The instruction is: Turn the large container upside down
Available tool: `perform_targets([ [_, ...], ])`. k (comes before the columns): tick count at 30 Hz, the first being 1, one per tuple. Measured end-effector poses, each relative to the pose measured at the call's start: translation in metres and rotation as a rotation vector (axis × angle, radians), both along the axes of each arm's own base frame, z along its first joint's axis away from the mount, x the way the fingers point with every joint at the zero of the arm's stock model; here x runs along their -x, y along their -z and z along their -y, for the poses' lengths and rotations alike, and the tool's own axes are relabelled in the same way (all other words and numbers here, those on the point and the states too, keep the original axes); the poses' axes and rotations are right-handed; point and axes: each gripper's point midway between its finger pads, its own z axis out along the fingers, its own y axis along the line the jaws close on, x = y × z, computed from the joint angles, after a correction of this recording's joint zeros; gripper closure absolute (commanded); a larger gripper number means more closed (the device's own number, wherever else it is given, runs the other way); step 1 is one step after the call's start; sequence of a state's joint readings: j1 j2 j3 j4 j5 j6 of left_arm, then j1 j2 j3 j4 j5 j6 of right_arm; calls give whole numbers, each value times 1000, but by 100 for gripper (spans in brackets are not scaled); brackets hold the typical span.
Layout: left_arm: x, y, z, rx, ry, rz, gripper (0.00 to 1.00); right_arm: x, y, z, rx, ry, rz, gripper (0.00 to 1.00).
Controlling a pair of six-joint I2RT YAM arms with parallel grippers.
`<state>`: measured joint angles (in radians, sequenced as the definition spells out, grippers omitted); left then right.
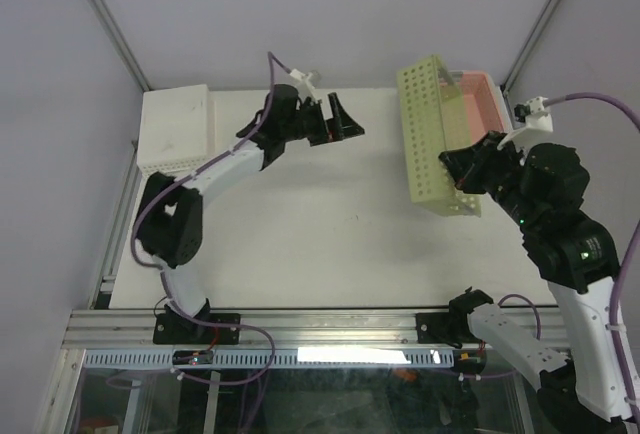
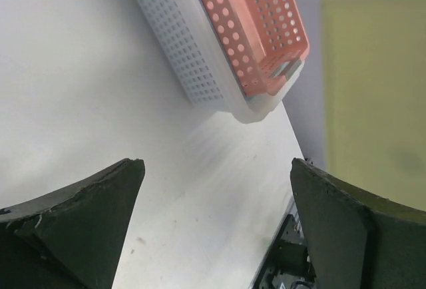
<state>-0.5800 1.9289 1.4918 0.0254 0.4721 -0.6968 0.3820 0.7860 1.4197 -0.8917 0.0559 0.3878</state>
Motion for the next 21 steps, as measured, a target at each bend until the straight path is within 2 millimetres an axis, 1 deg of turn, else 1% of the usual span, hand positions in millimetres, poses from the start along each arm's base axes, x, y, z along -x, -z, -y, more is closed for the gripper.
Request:
perform_targets([
  [3,5,-36,-53,3,-105,63,1,-11,16,-27,-65,-91,-35,100],
  [5,12,-56,-82,-5,-165,108,1,-19,26,-45,-114,-148,-64,100],
  [8,25,-84,-122,-23,-253,174,1,-35,44,-78,-223,-251,-115,100],
  [11,37,-99,-166,-50,-361,203,1,-53,62,-108,-326,-326,-170,100],
  [14,40,-104,-217,-89,-515,207,1,-68,85,-141,-425,-379,-242,100],
  [16,42,-104,-238,-113,-593,201,1,-75,96,-159,-476,-404,-281,100],
  [19,48,-100,-248,-136,-631,188,1,-83,108,-190,-569,-439,-329,100],
  [21,50,-96,-250,-151,-642,173,1,-88,112,-205,-630,-455,-356,100],
])
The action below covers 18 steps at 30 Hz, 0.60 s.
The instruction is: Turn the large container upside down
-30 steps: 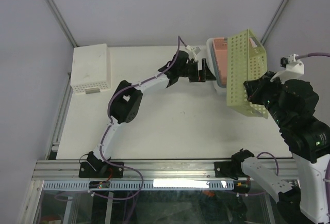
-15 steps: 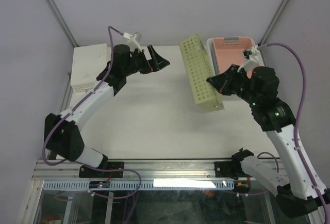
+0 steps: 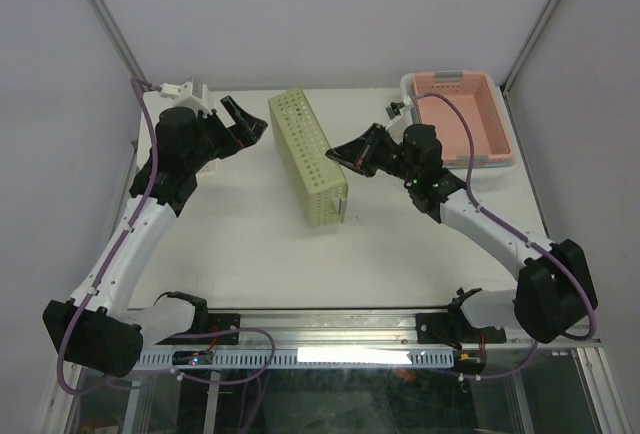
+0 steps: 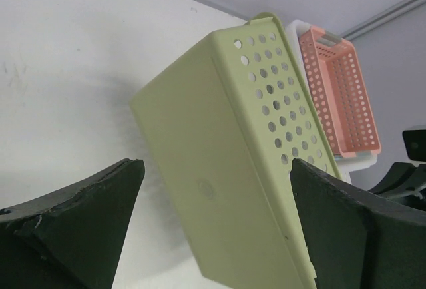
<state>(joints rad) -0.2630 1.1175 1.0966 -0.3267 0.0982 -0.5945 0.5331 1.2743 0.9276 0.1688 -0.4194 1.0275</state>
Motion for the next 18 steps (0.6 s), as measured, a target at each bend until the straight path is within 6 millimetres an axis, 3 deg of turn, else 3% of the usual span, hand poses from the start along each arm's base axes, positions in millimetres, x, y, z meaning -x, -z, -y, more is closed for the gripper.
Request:
perform_targets([
  [3,0,4,-3,-9,-16,-16,1,-6,12,-9,-80,3,-55,100],
  [8,0,9,-3,-15,-18,-34,1,-12,41,-1,-153,53,-165,100],
  [13,-2,18,1,-14,1,-60,1,-14,67,24,-233,115,-227,100],
  [18,-3,22,7,2,29,-76,1,-5,78,57,-318,186,-237,96],
])
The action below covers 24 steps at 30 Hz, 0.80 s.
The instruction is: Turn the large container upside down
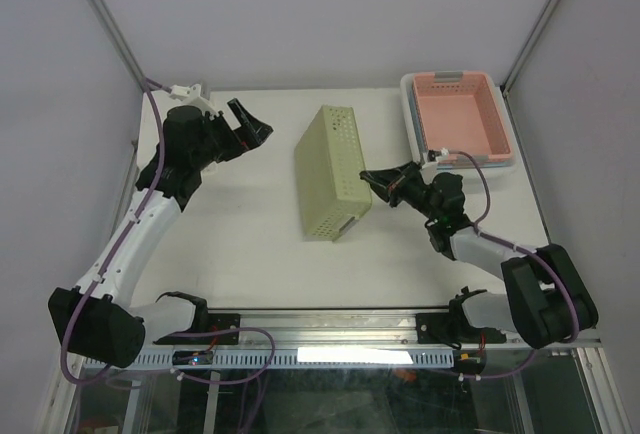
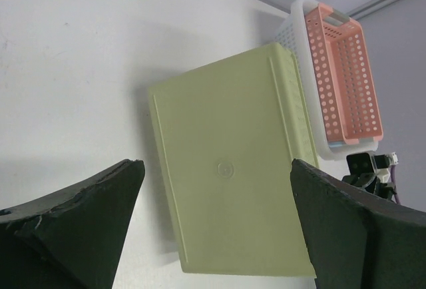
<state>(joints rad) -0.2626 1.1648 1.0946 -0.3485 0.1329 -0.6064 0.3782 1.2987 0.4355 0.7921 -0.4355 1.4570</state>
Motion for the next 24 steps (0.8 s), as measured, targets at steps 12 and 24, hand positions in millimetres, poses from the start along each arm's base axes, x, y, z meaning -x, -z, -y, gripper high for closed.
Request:
perform_targets([
  [12,0,12,8,16,41,-30,1,23,25,31,92,59,-90,53],
  [24,2,26,15,22,80,-66,1,43,73,57,318,115,-207,25],
])
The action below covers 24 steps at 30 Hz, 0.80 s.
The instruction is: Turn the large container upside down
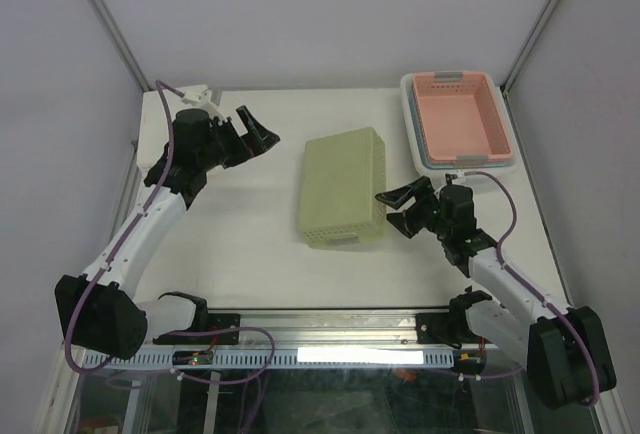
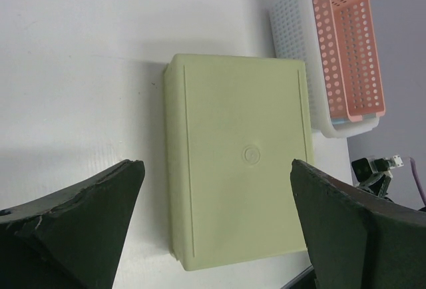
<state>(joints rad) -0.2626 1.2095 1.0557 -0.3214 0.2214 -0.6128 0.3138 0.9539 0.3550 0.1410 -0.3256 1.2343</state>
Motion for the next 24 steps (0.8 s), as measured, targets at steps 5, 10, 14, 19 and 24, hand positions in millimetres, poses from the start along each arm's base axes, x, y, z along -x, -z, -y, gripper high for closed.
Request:
perform_targets([
  [5,2,5,3,3,17,-15,1,8,16,12,113,1,-39,23],
  [10,3,13,3,1,23,-30,1,11,22,20,198,-2,-48,22],
  [14,3,18,3,-3,24,-39,1,13,25,24,242,-12,-50,22],
  [19,5,20,4,-6,38,-40,1,13,27,17,244,-65,-30,22],
  [24,7,25,4,-16,48,-47,1,9,36,-23,281,-207,-29,22],
])
